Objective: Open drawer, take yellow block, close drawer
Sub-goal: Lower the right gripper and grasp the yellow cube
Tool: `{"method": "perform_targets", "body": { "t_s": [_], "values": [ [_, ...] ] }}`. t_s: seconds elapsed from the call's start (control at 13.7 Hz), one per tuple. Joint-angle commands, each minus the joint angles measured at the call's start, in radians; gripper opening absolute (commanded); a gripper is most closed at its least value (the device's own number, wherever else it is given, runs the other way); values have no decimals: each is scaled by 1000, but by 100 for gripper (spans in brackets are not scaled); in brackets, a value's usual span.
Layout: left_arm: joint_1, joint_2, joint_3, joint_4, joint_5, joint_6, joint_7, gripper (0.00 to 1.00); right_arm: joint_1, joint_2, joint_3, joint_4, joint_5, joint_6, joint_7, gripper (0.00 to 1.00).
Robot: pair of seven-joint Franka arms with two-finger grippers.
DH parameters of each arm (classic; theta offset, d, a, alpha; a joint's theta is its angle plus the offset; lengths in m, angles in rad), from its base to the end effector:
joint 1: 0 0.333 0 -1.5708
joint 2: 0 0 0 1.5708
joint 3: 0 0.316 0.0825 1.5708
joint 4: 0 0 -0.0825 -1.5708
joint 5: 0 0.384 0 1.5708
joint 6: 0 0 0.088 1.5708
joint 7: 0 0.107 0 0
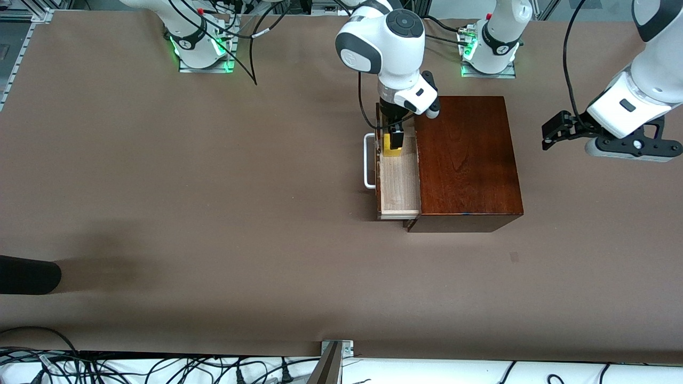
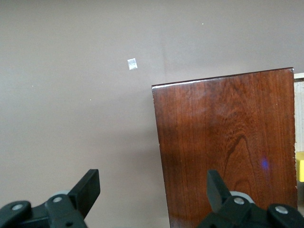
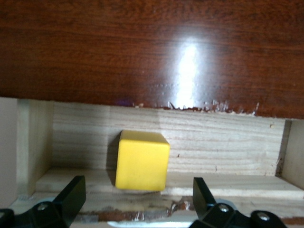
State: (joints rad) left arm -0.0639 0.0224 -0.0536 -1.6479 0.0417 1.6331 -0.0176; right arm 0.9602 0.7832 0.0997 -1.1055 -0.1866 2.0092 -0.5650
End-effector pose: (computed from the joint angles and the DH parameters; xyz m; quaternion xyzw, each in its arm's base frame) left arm 0.5605 -0.0616 0.5809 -0.9983 0.0516 0.0172 0.0214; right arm 0.4084 0.6558 0.3635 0.6725 0.7357 0.0726 0.0359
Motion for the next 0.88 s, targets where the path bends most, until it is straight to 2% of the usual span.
{"method": "perform_targets", "body": {
  "t_s": [0.0,0.8],
  "values": [
    [4,-7,-2,10,-13,-25,2,100,14,42,-11,42,-17,14,-6,100],
    [4,-6,-2,19,-9,-53,-4,100,22,87,-17,42,-22,49,7,100]
  ]
}}
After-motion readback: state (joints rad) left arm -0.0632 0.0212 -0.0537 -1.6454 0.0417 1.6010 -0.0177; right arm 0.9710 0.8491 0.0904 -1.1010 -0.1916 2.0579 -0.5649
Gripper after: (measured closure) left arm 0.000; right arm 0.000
